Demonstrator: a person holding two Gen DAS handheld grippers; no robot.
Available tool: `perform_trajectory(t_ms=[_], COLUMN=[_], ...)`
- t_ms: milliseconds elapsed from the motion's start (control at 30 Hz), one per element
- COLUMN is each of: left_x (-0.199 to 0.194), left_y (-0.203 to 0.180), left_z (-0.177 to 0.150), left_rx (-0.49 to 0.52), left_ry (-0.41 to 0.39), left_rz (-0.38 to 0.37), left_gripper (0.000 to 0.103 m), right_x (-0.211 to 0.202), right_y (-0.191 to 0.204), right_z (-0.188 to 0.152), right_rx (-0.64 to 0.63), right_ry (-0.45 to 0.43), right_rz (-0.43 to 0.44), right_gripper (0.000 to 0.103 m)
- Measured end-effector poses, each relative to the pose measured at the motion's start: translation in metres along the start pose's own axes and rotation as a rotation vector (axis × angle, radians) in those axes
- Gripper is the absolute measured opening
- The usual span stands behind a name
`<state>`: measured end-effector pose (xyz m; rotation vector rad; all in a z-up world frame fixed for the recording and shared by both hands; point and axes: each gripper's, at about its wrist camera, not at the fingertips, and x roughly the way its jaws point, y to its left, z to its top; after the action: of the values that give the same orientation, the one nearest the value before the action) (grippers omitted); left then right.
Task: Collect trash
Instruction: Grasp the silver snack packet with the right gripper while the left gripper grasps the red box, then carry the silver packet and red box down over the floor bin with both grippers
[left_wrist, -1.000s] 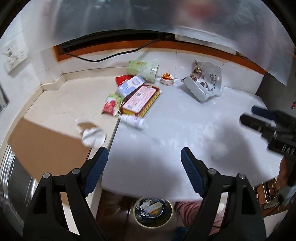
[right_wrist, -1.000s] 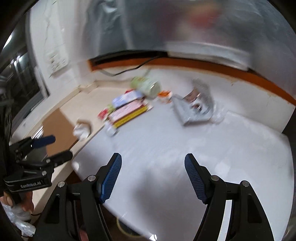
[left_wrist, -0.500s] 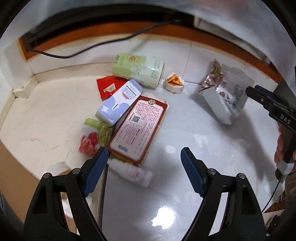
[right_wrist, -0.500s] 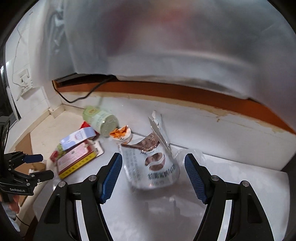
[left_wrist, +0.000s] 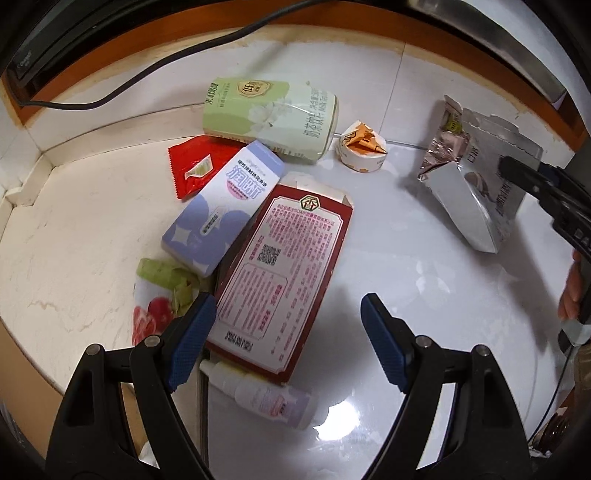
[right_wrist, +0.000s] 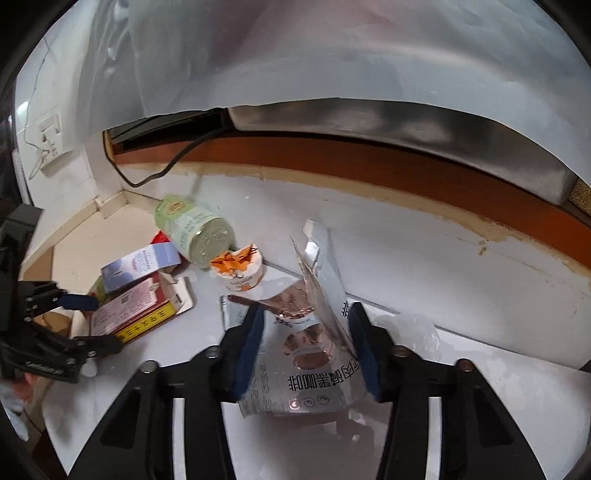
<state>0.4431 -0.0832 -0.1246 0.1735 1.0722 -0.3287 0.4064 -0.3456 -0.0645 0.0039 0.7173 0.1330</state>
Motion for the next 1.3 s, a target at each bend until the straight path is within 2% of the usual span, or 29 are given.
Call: perform_trajectory(t_ms=[133,367,433,500,567,700,833,1067,1300], left_x=[0.006,0.018,0.024,0.029,0.03,0.028,0.023,-0.008,-0.063], left_y=[0.0,-0.002,-0.001,0.0,0.002,-0.001,-0.008,-0.028,-0.039], left_z=[0.007,0.012,0.01,0.007,0.006,0.005,0.0,-0.016,-0.033], left_rx=[0.009,0.018,0.02,0.014,-0.002,-0.002,0.002,-0.012,-0.042], left_ry=[-0.003,0.027,0.045,0.063,0.063,0.048,0.039,-0.001,-0.061], left_rz=[0.011,0.03,0.034,0.022,-0.004,-0.002,0.001,-0.01,-0.063], left_gripper=[0.078,0.078,0.078,0.075,0.07,0.057,0.056,0.056,0.056], right_x=[-0.006,0.007,0.007,0.005,0.0,-0.01,-0.028,-0.056,-0.1], right_y=[0.002,-0.001,-0.002,-0.002,-0.002,-0.001,0.002,0.011,0.031], right_z=[0.0,-0.002,-0.003,-0.002,-0.002,-0.001,0.0,0.002,-0.004], right_rx=[-0.016,-0.01,-0.005,-0.006,-0.009,-0.026,-0.026,-0.021,-0.04], right_ry=[-0.002,0.012,-0.014,-0.029,-0.047,-0.073,-0.107,-0.133,-0.157], right_rz=[0.023,0.007,0.004,0.006,0.012,0.02,0.037,0.055,0.075], right_gripper=[0.041,0.041,0.036,0.021,0.014,0.005,0.004,0.003,0.003])
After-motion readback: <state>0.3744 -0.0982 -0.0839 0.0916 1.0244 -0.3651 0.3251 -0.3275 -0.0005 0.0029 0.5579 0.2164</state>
